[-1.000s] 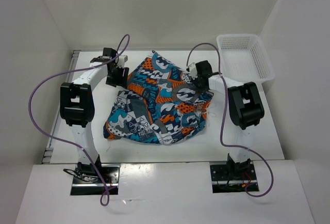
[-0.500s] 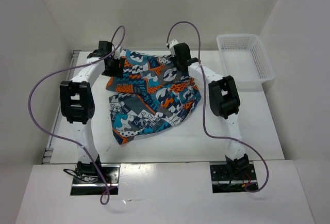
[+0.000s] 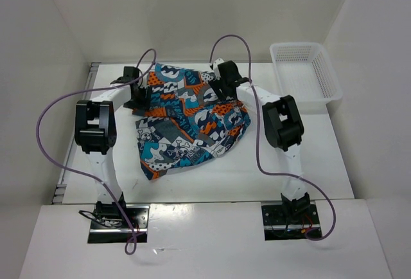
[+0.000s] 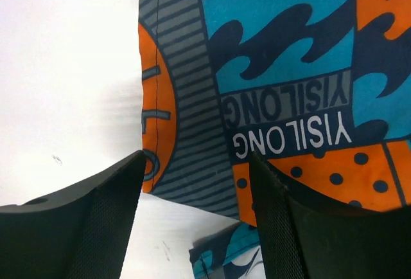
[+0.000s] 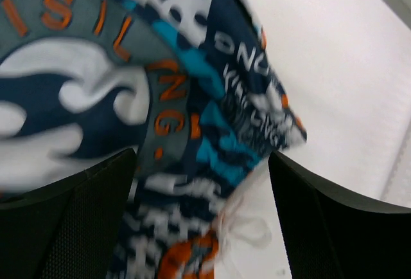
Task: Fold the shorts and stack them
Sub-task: Flatten the shorts out
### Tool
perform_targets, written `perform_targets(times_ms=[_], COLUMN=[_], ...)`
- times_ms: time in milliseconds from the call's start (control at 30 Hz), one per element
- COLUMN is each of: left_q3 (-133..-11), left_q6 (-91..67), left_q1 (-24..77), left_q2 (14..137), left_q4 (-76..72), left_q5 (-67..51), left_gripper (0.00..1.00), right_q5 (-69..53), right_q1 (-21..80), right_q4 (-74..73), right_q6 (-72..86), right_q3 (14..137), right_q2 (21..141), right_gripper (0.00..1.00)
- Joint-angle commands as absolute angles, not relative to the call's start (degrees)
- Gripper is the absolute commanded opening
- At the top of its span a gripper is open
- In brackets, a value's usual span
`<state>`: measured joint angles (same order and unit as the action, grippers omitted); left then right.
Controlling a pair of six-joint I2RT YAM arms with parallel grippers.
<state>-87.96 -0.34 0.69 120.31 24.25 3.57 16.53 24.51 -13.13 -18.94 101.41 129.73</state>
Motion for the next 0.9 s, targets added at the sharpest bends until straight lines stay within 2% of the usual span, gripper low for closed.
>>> perform_targets(times_ms=[0,100,133,333,533,867], left_q3=[-84.81,-84.29,-84.98,-85.52,-76.22,-68.12], left_q6=[0.00,0.00,0.00,0.00,0.00,0.00], left_q1=[0.18,0.18,0.18,0.18,0.18,2.54], left_q2=[117.08,114.26,112.95,106.19,99.15,98.69], left_q4=[24.70,25.31,26.18,28.92,33.13,31.65], left_q5=[3.79,3.25,3.25,3.77,1.15,-3.52], left_gripper=[0.73,0.73,0.73,0.77,0.77,0.77], right_q5=[10.93,5.03,1.18,-12.81,-13.36,-16.44], right_q1=[24.70,24.09,23.30,21.97,20.84,18.72], right_q4=[-14.14,-18.97,-21.42,-30.76,-27.34,-25.58], right_q6=[-20.56,-21.70,-21.71,-27.94,-27.95,-25.22], right_q3=[96.96,90.02,86.61,75.17,68.91,70.58], right_q2=[116.65,108.56,106.72,97.48,96.33,102.83], right_gripper=[0.89,0.86,0.82,0.81,0.81,0.86])
